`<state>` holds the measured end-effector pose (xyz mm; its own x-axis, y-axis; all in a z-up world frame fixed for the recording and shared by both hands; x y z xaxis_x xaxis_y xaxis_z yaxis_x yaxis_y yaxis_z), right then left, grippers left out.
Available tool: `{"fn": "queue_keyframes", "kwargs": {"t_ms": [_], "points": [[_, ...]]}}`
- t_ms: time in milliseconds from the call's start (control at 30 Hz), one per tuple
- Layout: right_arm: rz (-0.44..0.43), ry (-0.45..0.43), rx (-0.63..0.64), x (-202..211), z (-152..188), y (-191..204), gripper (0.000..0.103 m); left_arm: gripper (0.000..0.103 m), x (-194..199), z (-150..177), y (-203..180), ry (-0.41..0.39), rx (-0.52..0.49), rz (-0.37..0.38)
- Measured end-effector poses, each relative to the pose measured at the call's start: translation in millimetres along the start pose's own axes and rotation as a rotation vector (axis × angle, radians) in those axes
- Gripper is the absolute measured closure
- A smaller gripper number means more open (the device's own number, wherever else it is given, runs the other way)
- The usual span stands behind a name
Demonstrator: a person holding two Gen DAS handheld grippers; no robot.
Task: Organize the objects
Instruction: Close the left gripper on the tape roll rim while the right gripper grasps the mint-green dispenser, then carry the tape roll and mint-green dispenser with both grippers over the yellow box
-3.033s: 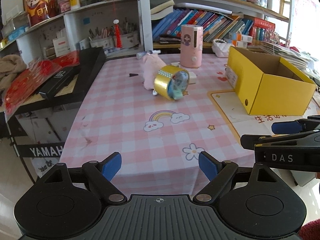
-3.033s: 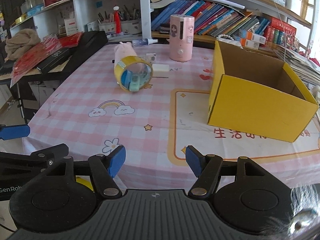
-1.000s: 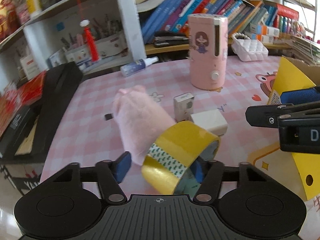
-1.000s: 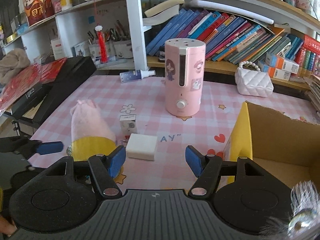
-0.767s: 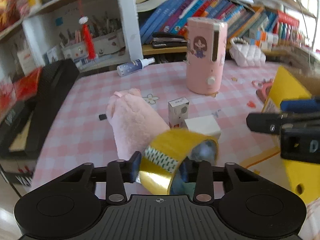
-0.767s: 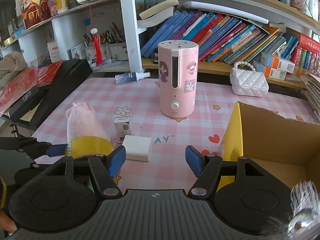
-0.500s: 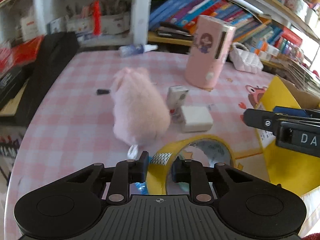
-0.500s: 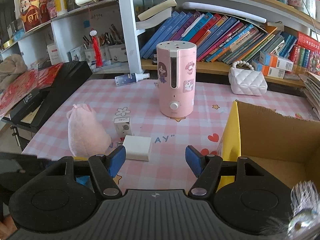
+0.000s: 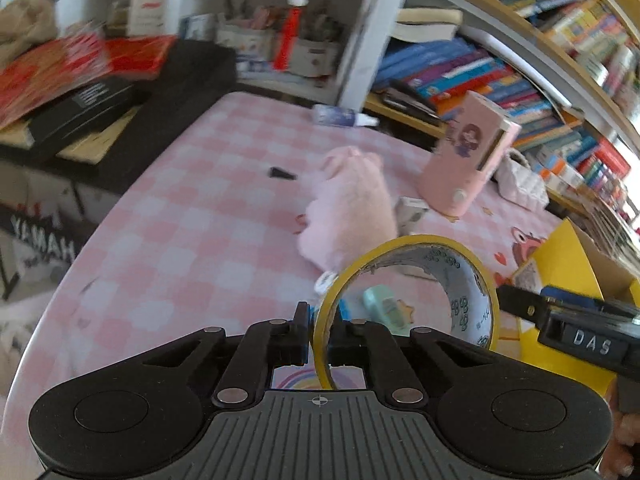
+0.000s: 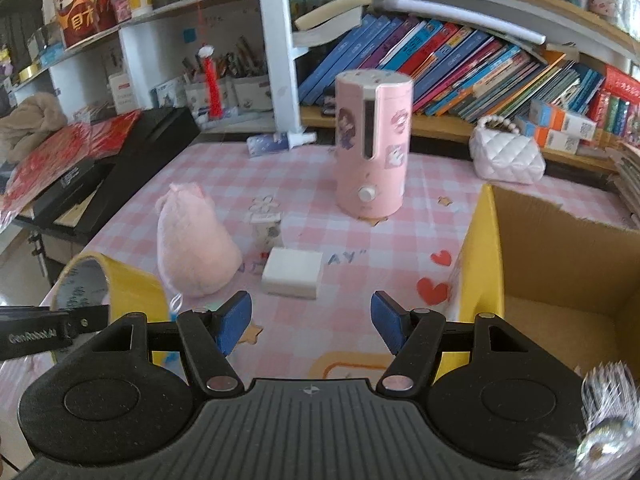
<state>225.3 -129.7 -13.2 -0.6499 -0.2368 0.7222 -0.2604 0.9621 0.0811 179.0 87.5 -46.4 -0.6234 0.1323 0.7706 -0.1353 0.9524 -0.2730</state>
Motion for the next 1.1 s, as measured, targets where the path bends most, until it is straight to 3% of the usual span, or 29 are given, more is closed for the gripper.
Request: {"fn": "queue_keyframes", "kwargs": {"t_ms": [300, 433, 600, 700, 733, 900, 1100], "points": [[-0.103, 0.095, 0.131, -25.6, 13.2, 39.7, 0.037, 0.097, 19.4, 14.3, 30.2, -0.005, 0.089, -0.093], [-0.110, 0.133, 0.226, -50.2, 16.0, 60.9, 0.048, 0.097, 27.7, 19.9, 41.4, -0.001, 0.113, -0.127], [-0.114, 0.178, 0.222, -76.9, 11.9, 69.9, 0.059, 0.097, 32.8, 24.8, 44.5, 0.007, 0.119, -0.145], [-0.126, 0.208, 0.222, -85.0, 13.2, 71.5, 0.073, 0.097, 33.8, 25.6, 45.7, 0.010, 0.119, -0.145], [-0.125, 0.200, 0.225, -85.0, 13.4, 71.1, 0.080, 0.097, 33.8, 25.7, 45.7, 0.009, 0.119, -0.144], [-0.144, 0.184, 0.199, -72.6, 12.1, 65.0, 0.080, 0.097, 39.1, 23.1, 43.2, -0.012, 0.103, -0.121], [-0.140, 0.101, 0.145, -24.4, 6.5, 50.5, 0.080, 0.097, 49.5, 21.9, 30.4, -0.039, 0.052, -0.063]]}}
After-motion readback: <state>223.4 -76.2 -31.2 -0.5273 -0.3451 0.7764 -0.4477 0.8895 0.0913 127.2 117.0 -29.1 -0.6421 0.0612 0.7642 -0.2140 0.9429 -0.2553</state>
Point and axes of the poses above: each gripper's, at about its wrist camera, not at the fingertips, and x roughly against the way its jaws point, y to its left, z to its underside, the point moved 1 cm from there along -x, roughly the way its jaws point, and after that the axes turned 5 degrees about y, right-handed, at the moved point
